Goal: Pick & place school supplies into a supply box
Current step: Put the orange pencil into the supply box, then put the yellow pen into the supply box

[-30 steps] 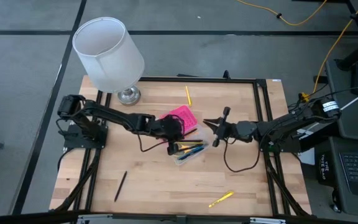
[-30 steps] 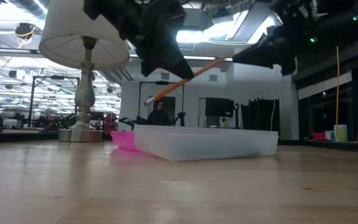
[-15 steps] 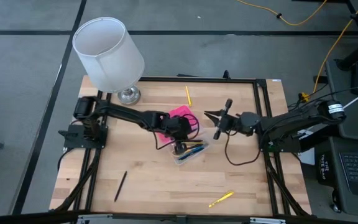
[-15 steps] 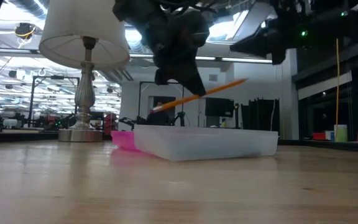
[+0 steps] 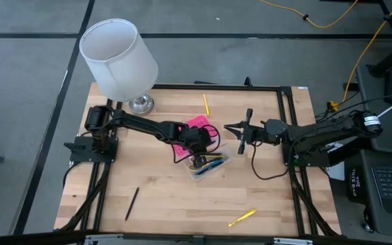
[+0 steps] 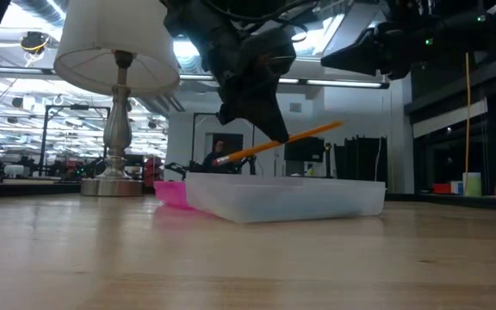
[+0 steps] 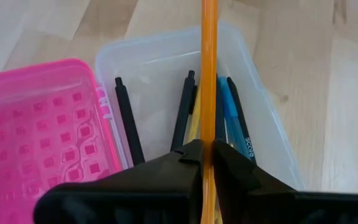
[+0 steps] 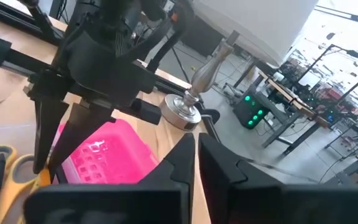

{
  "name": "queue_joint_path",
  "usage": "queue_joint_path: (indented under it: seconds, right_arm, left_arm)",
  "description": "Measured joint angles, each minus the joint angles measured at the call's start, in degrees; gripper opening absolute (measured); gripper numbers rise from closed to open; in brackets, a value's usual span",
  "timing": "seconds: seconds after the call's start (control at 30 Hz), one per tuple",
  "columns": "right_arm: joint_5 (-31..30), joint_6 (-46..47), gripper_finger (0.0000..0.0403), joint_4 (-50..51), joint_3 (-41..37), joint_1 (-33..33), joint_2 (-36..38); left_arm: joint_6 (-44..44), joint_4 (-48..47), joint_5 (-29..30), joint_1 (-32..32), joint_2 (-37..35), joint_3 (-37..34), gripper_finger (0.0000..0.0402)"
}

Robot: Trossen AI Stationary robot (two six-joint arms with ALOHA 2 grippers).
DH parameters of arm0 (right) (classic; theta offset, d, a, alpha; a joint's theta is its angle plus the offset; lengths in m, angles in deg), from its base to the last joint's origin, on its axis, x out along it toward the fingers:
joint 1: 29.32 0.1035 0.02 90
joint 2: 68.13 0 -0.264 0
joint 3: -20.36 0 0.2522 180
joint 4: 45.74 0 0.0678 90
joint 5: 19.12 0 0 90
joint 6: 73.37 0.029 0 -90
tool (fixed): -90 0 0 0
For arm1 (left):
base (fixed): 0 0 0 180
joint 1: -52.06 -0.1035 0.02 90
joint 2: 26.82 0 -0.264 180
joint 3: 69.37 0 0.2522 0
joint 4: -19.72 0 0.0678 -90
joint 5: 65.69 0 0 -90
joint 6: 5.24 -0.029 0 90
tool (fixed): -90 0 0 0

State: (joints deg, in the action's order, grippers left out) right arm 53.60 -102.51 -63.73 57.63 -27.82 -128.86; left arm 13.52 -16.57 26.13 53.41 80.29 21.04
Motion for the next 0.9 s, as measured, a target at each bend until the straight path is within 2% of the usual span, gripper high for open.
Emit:
queue_joint_path:
  seconds: [0.17,0.4,0.7,0.9]
  right_arm:
    - [0.00,0.21,0.0021,0.24,0.00,0.01,0.00]
    - [0.00,0.47,0.0005,1.31,-0.02,0.01,0.00]
    - [0.00,0.56,0.0030,2.83,-0.04,0.01,0.00]
    - [0.00,0.86,0.0032,2.86,-0.04,0.01,0.00]
  left_arm:
    - [0.07,-0.05,0.02,0.04,0.00,-0.23,0.0018]
    - [0.00,0.13,0.04,0.11,0.00,-0.28,0.0046]
    - [-1.49,0.04,0.04,0.11,0.00,-0.28,0.0087]
    - [-2.13,0.38,-0.19,0.11,-0.02,-0.28,0.0095]
